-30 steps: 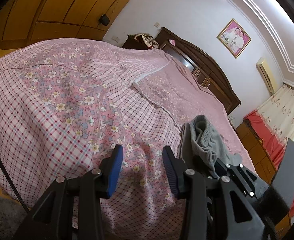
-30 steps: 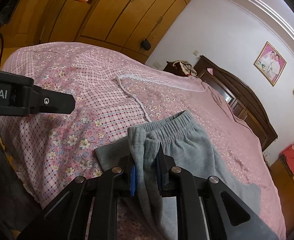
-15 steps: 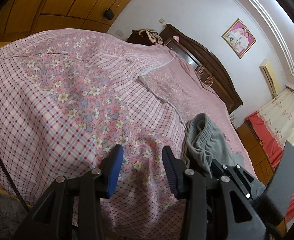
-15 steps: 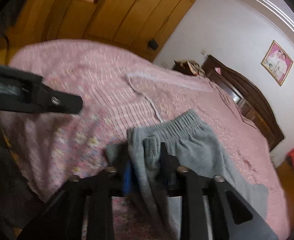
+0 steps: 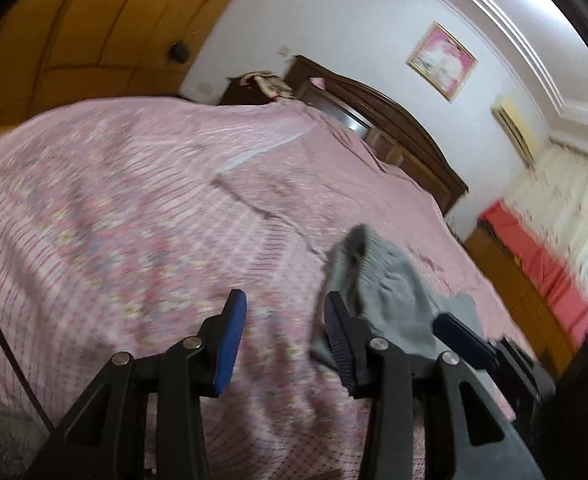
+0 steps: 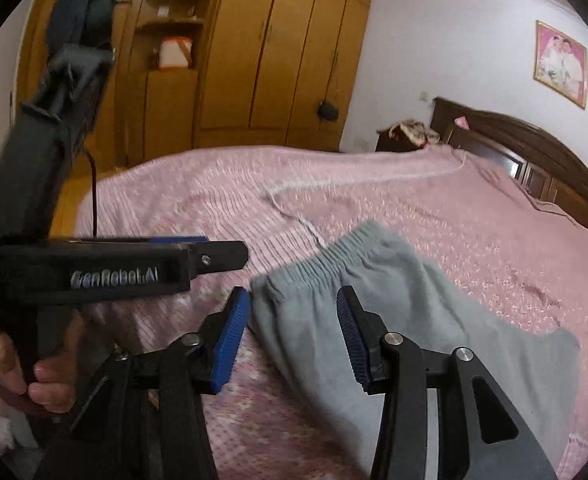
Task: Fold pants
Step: 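Lower the waistband onto the bed with the right gripper beside the left gripper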
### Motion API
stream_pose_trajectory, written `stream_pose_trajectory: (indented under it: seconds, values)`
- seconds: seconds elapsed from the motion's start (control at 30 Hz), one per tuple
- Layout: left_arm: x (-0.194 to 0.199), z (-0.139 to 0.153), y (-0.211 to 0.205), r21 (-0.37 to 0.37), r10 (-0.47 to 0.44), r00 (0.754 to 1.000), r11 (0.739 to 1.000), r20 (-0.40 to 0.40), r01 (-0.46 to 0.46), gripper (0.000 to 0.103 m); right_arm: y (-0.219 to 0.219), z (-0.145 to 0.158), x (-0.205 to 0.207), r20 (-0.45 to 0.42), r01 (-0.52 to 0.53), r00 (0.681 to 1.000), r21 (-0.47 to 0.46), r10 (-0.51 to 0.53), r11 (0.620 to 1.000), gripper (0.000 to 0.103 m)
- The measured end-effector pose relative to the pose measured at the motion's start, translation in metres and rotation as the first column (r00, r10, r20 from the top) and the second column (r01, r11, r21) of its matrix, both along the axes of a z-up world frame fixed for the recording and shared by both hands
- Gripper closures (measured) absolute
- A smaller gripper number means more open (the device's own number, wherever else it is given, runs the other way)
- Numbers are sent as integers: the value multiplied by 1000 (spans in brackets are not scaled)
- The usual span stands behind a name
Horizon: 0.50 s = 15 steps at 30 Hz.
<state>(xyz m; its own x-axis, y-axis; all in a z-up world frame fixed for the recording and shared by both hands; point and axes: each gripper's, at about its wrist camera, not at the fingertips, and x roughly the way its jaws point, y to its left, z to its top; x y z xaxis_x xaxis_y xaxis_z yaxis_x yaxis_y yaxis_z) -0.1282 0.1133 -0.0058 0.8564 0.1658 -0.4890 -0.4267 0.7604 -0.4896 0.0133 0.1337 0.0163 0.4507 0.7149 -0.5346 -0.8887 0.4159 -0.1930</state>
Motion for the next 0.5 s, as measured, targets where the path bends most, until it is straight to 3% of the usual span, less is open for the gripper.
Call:
stream_pose_trajectory:
  seconds: [0.07, 0.17, 0.23, 0.33, 0.5]
  values:
    - [13, 2, -9, 49, -35, 999, 998, -36, 37, 61, 9, -7, -2, 33, -29, 999, -37, 30, 999, 61]
    - [27, 1, -19, 109, -51, 994, 992, -93, 61, 62, 20, -16, -4, 43, -57, 997, -72, 60, 996, 83]
    - [29, -3, -17, 102, -39, 992, 993, -117, 51, 62, 17, -16, -2, 32, -50, 998, -52, 51, 997, 94]
    - [29, -14, -5, 40, -23, 990, 999, -136, 29, 62, 11, -13, 5, 7, -41, 999, -39, 41, 998, 93]
    - [32, -20, 1, 4, -29, 989, 1000, -147, 30, 62, 25, -19, 0, 88, -77, 992, -111, 87, 991, 93]
